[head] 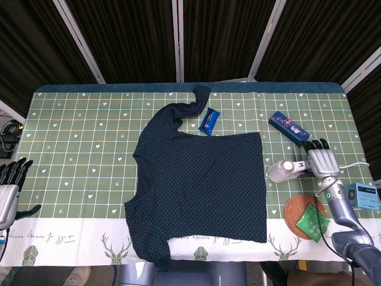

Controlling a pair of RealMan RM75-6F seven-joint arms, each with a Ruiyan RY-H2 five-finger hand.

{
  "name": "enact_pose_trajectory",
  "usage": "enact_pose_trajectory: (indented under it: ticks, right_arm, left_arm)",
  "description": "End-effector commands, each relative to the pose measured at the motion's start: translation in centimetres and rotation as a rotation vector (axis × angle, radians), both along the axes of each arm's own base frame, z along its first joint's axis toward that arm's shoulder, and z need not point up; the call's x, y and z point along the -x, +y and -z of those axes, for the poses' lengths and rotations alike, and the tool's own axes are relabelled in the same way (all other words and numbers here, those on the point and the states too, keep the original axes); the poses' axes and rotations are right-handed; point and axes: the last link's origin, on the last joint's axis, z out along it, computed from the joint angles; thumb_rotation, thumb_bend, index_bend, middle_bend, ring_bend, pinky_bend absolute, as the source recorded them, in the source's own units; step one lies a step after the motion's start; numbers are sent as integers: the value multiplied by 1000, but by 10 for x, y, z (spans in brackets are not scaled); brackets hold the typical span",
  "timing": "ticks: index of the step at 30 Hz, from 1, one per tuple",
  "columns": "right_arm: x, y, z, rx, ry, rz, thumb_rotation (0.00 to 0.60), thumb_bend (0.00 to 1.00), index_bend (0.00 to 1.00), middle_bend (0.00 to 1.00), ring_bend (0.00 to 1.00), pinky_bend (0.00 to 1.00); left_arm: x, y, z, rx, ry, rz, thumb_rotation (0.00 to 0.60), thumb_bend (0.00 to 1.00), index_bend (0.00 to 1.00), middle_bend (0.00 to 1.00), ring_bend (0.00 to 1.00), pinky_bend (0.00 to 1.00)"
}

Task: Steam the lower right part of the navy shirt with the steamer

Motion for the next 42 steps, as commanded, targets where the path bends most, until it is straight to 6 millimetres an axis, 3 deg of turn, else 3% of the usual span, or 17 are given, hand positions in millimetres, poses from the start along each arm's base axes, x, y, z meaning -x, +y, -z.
enact_pose_trajectory:
  ticks: [1, 4, 12, 17, 23, 26, 34, 42]
  right_arm:
    - [1, -2, 2, -13, 14, 0, 600, 592, 198, 314, 192, 145]
    - [2, -3, 3, -14, 19, -1, 600, 634, 227, 342, 218, 172]
    - [3, -8, 8, -16, 54, -12, 600, 826, 335, 492, 375, 409]
    - [5, -9, 10, -58, 64, -10, 600, 903, 675, 624, 470, 561]
    - [5, -8, 5, -61, 15, -21, 600, 909, 812, 680, 575, 801]
    - [5, -6, -1, -48, -16, -37, 600, 911, 826, 685, 611, 873]
    - [-4, -3, -19, 1, -144, -114, 600, 913, 816, 678, 644, 914]
    - [-35, -7, -24, 27, -236, -263, 600, 912, 814, 677, 656, 922]
  left_arm:
    - [0, 0, 1, 2, 1, -1, 600, 0, 0, 0, 0, 0]
    - [0, 0, 1, 4, 2, -2, 600, 0, 0, 0, 0, 0]
    - [1, 1, 3, 7, 5, -5, 600, 0, 0, 0, 0, 0]
    - [2, 1, 4, 12, 0, -10, 600, 0, 0, 0, 0, 0]
    - [2, 1, 4, 14, -2, -11, 600, 0, 0, 0, 0, 0]
    - [2, 1, 4, 15, -5, -10, 600, 0, 0, 0, 0, 0]
    - [1, 0, 3, 17, -13, -5, 600, 0, 0, 0, 0, 0]
    - [1, 0, 1, 16, -23, -3, 600, 0, 0, 0, 0, 0]
